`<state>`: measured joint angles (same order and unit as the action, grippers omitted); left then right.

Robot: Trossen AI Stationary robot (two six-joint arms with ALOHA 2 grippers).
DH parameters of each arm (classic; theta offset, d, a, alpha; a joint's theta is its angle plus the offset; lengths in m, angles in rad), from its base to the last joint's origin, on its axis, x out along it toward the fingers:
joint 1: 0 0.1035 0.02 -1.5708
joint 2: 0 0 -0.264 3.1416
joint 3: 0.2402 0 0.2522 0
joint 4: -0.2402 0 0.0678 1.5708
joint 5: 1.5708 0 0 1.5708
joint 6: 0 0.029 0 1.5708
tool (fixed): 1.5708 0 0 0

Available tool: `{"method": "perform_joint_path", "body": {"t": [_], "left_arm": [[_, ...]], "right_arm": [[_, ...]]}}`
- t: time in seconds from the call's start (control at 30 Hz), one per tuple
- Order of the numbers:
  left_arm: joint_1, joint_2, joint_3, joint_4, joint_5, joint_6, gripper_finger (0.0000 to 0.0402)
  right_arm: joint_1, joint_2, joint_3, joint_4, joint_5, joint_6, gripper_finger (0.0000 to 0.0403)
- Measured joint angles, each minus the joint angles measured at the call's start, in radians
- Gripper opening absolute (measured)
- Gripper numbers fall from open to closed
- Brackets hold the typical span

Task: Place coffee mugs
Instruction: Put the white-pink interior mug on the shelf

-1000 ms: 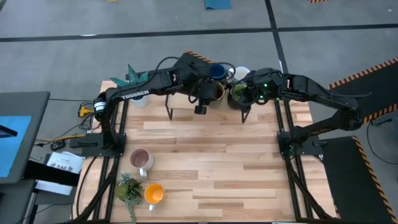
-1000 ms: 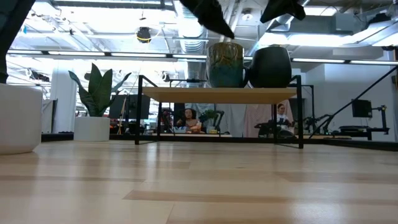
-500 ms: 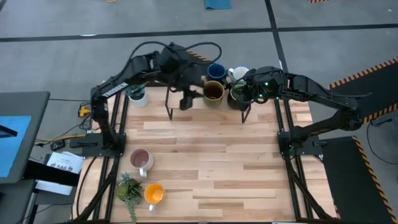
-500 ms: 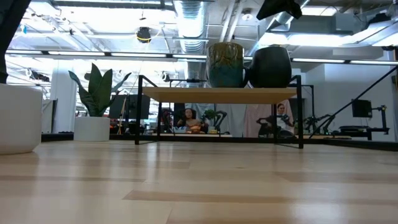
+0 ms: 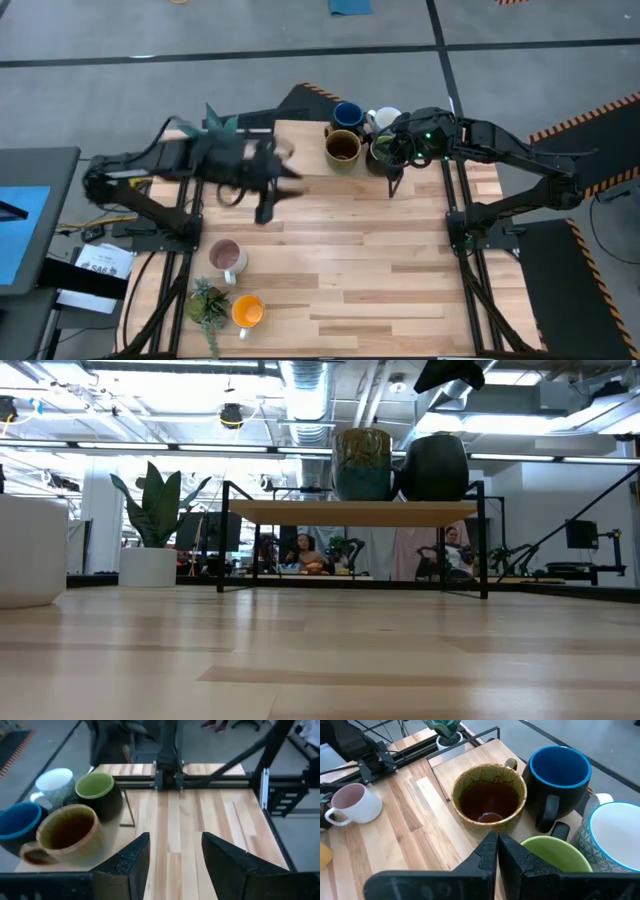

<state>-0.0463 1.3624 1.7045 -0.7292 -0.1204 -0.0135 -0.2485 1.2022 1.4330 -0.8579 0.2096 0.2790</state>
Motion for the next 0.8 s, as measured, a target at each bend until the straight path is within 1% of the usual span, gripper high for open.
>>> {"method": "perform_joint_path", "body": {"t": [0.03,0.1,0.2,0.33,0.43,0.53,0.6,0.67,0.8], "left_arm": [[-0.031,-0.037,-0.061,0.032,-0.032,-0.005,0.0165],[-0.085,-0.099,-0.167,0.029,-0.078,-0.02,0.0165],[-0.137,-0.166,-0.272,-0.049,-0.081,-0.073,0.0165],[-0.17,-0.199,-0.34,-0.251,0.011,-0.162,0.0165],[-0.194,-0.2,-0.396,-0.367,0.067,-0.184,0.0165],[-0.23,-0.2,-0.487,-0.399,0.119,-0.16,0.0165],[-0.259,-0.199,-0.559,-0.4,0.131,-0.151,0.0165],[-0.286,-0.199,-0.623,-0.399,0.122,-0.149,0.0165],[-0.313,-0.198,-0.729,-0.397,0.017,-0.167,0.0165]], "right_arm": [[0.0,0.0,0.0,-0.001,0.0,0.0,0.0042],[0.0,0.0,0.0,-0.001,0.0,0.0,0.0042],[0.0,0.0,0.0,-0.001,0.0,-0.001,0.0042],[0.0,0.0,0.0,-0.001,0.0,0.0,0.0042],[0.0,0.0,0.0,-0.001,0.0,0.0,0.0042],[0.0,0.0,0.0,-0.002,0.0,0.0,0.0042],[-0.001,0.0,0.0,-0.002,0.0,0.001,0.0042],[-0.001,0.0,0.0,-0.002,0.0,0.007,0.0042],[-0.001,0.0,0.0,-0.002,0.0,0.01,0.0042]]}}
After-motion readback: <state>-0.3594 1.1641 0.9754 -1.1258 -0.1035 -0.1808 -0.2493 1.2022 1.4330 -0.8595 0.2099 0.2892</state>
